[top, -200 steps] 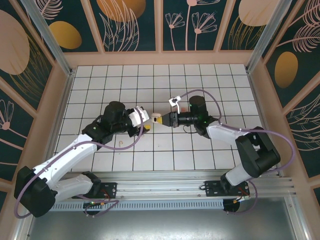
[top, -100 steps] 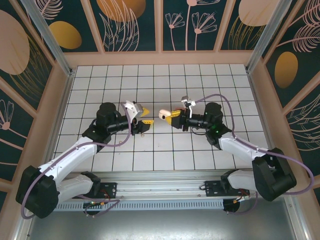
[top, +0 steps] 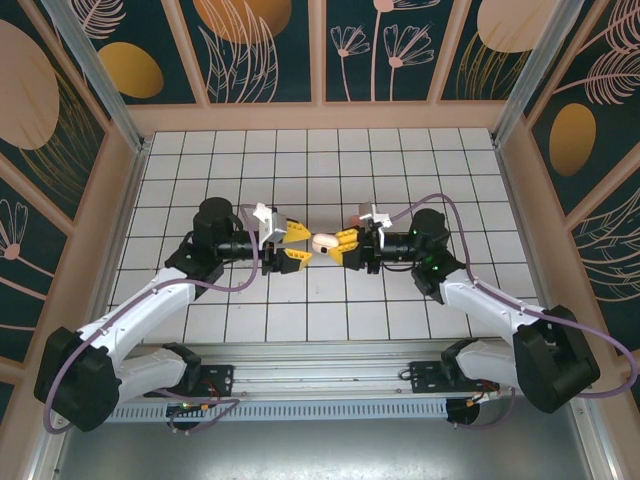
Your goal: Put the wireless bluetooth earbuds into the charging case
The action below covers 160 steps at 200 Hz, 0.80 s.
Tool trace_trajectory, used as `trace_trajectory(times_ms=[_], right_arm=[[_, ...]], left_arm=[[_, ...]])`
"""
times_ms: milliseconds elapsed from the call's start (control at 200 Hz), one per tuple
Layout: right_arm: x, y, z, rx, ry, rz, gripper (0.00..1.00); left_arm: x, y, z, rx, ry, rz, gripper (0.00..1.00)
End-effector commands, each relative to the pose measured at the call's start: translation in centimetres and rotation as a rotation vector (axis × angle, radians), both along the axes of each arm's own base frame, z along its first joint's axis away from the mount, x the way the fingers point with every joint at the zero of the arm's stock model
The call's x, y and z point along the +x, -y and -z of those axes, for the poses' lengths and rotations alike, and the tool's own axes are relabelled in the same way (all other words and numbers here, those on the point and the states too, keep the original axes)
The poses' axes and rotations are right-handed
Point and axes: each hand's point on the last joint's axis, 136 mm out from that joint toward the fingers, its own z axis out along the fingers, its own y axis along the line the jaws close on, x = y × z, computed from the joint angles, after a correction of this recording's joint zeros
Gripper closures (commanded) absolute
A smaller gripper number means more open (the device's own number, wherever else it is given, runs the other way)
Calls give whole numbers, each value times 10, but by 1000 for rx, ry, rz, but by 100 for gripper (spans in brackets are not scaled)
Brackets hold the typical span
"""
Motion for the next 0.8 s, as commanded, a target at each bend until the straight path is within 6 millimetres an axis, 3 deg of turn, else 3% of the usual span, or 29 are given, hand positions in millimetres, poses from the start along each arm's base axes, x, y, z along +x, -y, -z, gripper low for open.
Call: trace_trajectory(times_ms=[0,135,796], right_arm=[[-8,-7,-20,30,93,-50,77],[-8,-13,-24,36,100,-70,77],[-7,-20,-23,19,101,-56,74]], left_arm=[[-6,3,-15,-32,48,61,50],[-9,3,-12,-25,35,76,52],[-8,0,-15,7,51,35,85]])
